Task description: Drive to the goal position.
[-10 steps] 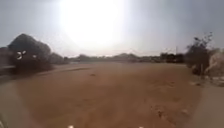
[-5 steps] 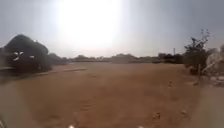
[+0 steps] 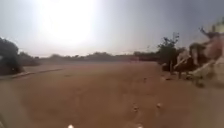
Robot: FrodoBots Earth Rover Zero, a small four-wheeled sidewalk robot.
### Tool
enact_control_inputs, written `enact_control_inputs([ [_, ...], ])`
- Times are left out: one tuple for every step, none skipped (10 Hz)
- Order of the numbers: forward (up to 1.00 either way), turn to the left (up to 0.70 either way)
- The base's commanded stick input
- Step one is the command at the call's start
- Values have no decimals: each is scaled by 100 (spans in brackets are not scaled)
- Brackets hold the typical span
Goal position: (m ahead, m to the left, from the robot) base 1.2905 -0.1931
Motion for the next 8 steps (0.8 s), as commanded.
enact_control_inputs([
  [0, -45],
  [0, -45],
  [0, -45],
  [0, -45],
  [0, -45],
  [0, -45],
  [0, -45],
  [0, -45],
])
